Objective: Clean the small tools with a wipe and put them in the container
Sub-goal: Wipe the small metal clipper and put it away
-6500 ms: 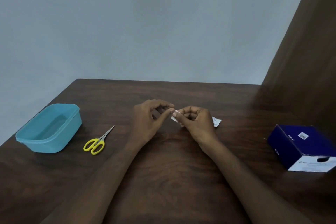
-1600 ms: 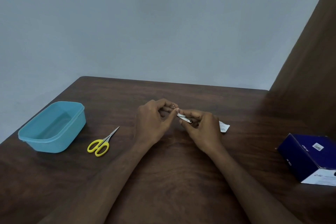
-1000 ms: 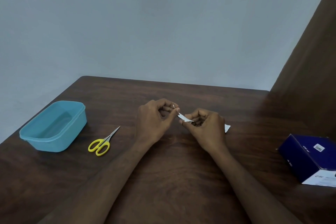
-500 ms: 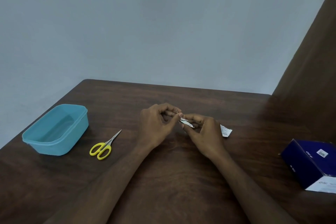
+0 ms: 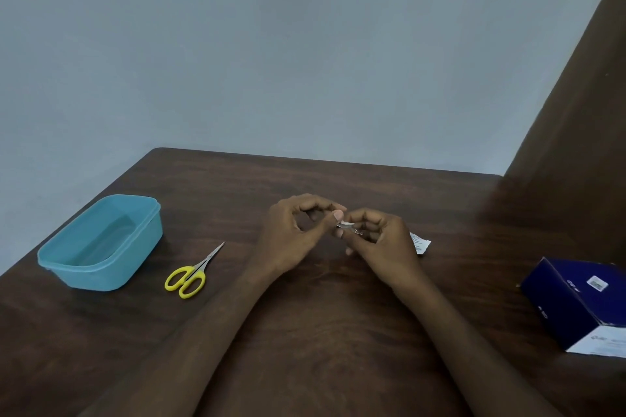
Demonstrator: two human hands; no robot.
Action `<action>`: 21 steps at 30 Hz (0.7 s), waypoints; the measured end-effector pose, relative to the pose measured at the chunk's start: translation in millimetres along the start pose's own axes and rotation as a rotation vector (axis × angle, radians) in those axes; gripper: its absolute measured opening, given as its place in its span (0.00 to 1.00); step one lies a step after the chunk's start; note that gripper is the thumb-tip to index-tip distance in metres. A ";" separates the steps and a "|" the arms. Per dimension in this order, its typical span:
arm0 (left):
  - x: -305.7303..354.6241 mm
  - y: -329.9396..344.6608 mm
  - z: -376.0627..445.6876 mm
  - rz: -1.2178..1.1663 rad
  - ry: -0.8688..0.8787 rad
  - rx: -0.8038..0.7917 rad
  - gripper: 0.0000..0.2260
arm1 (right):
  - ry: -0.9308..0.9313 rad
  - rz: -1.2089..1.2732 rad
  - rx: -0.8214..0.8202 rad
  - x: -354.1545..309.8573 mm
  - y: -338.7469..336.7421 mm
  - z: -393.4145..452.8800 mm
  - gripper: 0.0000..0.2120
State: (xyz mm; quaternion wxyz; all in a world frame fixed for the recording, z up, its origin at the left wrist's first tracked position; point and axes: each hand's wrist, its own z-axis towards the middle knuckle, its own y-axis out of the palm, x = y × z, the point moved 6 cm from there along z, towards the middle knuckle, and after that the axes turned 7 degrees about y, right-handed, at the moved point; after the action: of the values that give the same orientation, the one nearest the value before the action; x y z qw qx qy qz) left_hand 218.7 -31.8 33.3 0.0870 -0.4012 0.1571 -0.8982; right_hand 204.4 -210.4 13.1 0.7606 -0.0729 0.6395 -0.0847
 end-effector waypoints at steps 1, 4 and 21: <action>0.2 1.3 0.3 -0.039 0.005 -0.020 0.03 | 0.013 0.034 -0.016 0.8 -1.0 0.6 0.05; -0.2 1.0 0.9 -0.070 0.019 -0.025 0.03 | 0.049 0.112 -0.038 2.5 -2.9 1.3 0.06; -11.1 -4.2 0.8 -0.361 -0.187 0.173 0.08 | 0.029 0.102 0.370 9.3 -27.6 1.7 0.04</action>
State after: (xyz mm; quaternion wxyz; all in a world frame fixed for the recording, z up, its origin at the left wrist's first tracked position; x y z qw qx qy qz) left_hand 226.5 -24.9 27.5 -0.0271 -0.4955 -0.0036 -0.8682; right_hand 206.6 -239.5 10.5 0.7551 0.1021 0.6267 -0.1632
